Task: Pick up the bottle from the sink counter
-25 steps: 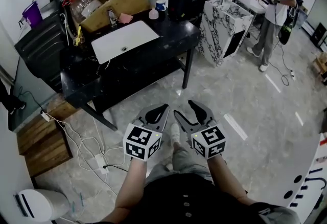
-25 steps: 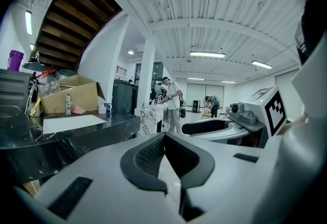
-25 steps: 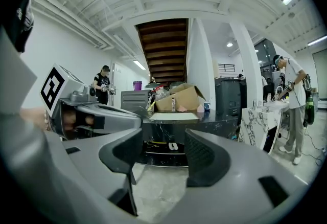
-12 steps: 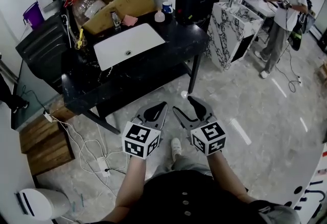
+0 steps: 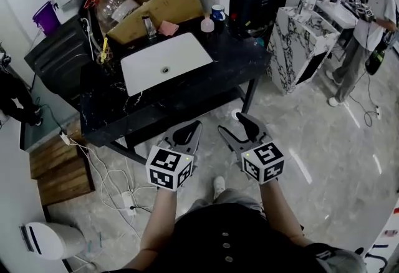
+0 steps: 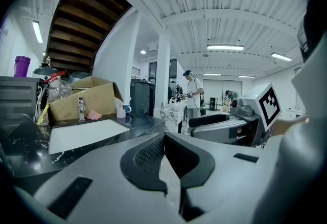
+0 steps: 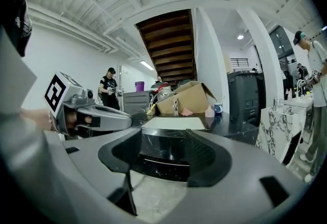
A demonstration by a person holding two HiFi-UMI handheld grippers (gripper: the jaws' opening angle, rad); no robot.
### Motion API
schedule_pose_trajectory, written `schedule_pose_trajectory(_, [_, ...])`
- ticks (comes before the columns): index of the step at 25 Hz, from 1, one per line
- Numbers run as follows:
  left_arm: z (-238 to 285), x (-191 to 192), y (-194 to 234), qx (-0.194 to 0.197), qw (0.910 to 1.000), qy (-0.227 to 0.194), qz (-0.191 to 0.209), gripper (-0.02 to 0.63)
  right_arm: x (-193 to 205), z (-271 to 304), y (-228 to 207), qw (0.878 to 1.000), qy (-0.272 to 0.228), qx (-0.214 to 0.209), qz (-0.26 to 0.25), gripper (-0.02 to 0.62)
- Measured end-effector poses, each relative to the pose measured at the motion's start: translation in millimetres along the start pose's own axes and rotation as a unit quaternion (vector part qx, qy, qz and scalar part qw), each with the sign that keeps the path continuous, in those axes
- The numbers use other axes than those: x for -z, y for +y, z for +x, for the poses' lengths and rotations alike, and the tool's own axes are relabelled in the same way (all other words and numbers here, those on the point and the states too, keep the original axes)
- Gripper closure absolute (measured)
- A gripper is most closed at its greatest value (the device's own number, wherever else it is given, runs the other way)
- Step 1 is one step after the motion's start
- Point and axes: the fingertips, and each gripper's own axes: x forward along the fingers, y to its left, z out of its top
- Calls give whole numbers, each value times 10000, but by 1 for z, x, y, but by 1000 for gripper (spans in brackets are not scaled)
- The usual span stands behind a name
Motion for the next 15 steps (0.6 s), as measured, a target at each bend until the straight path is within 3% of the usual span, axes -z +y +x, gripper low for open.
schedule_pose_trajectory(15, [97,-35,48,-99,9995,-287,-42,589,-32,68,-84,9990,-148,-87,-419,302])
